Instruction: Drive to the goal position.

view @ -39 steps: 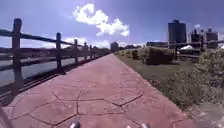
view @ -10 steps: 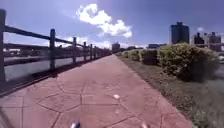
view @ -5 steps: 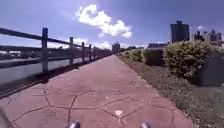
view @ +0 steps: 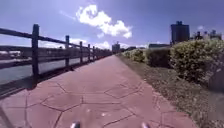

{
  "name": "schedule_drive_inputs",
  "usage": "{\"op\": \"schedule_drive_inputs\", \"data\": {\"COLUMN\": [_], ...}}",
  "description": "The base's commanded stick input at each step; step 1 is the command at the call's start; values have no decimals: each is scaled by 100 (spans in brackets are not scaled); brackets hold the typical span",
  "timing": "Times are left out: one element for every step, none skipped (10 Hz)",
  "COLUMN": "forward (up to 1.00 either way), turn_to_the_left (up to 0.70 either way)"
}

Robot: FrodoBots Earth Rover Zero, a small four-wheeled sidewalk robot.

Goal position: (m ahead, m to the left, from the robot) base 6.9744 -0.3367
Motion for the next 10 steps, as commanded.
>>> {"op": "schedule_drive_inputs", "data": {"forward": [85, 85, 85, 85, 85, 85, 85, 85, 85, 85], "turn_to_the_left": [0, 0, 0, 0, 0, 0, 0, 0, 0, 0]}}
